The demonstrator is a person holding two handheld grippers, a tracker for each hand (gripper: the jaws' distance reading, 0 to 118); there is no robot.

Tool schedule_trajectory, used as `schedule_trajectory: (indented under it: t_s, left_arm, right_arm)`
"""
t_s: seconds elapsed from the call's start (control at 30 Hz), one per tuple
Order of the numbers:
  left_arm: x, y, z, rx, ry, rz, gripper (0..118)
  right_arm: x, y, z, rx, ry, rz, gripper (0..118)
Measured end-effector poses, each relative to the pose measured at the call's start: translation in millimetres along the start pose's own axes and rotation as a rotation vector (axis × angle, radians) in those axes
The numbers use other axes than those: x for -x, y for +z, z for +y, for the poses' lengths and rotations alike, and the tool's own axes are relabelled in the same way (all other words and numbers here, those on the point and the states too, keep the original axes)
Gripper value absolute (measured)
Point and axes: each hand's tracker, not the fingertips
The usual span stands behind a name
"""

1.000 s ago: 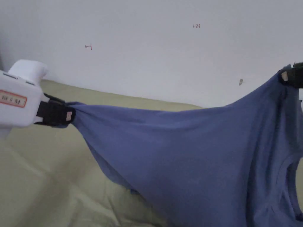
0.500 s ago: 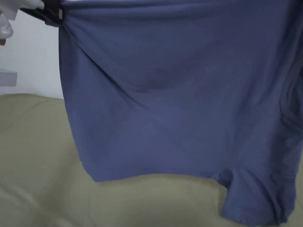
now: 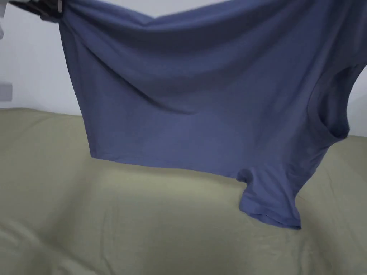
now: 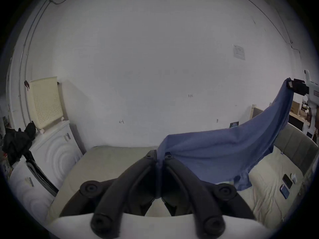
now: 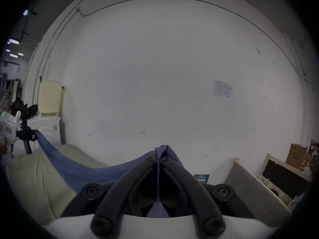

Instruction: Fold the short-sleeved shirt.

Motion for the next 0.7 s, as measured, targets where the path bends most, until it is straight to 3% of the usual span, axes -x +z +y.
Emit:
schedule_trajectory:
  t_s: [0.27,0.37,0.5,0.7]
  left_arm:
    - [-4.6,62.8,-95.1,0.040,-0.020,-0.073,5]
    - [-2.0,91.9,-134.4,0.067,0.003,-0.085,5]
    - [0.5,131.6,-186.8,0.106,0.060,-0.087,5]
    - [-2.4,186.6,-260.2,0.157,0.065,-0.110,5]
  right_arm:
    - [20.2,85.7,-58.3,0.068,0.030,0.054,0]
    - [22.7,124.6,-87.3,0.095,-0.025,0.093,0]
    - [37.6,181.9,-131.4,0.143,-0.006,0.104,0]
    - [50.0,258.7,-186.8,0.168,-0.046,0.151,0]
